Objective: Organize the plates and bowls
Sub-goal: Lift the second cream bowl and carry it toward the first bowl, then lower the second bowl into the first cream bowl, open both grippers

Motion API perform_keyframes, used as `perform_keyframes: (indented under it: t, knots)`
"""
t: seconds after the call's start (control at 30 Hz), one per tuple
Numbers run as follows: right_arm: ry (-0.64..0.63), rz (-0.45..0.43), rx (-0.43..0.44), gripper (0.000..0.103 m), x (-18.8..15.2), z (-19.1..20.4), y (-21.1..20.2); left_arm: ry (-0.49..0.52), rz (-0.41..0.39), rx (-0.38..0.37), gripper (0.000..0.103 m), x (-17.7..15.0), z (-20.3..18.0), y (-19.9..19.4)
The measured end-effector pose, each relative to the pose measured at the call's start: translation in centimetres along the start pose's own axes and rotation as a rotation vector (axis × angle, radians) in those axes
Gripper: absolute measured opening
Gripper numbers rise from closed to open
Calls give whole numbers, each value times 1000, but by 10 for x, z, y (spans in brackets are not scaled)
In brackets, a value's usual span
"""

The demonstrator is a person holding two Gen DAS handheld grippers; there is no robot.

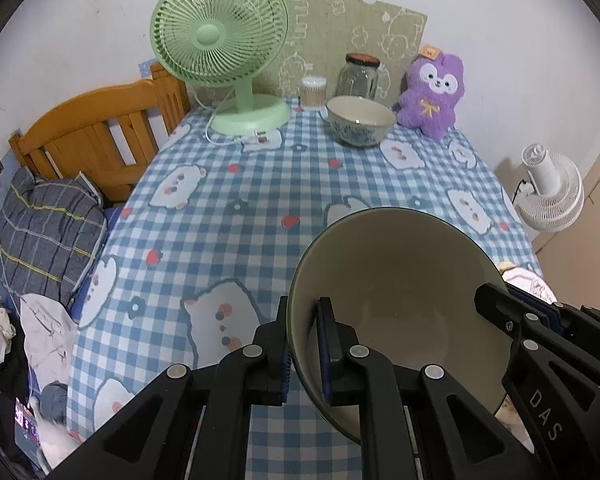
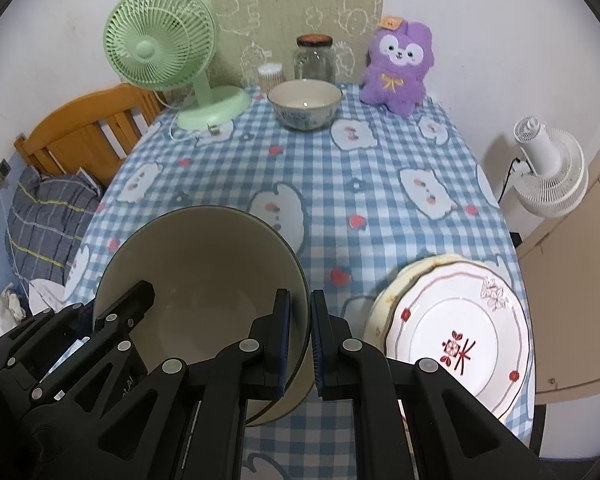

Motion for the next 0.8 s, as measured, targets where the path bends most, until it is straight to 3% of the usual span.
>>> perform_keyframes:
  t: [0.5, 0.8]
  knots:
    - [28, 78, -23, 13, -18, -10, 26, 10, 85, -20, 9, -20, -7, 27]
    - [11, 74, -40, 13, -18, -9, 31, 24, 69, 5, 8, -19, -7, 34]
Point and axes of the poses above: each gripper's, at about its wrist camera, not at the fingertips, and y roughly the way its jaws point, z to its left, x to its top, the point moved 1 cm from there along y, roughly the way its jaws point, and after that the axes turned 10 degrees about x, right-handed, at the moved point
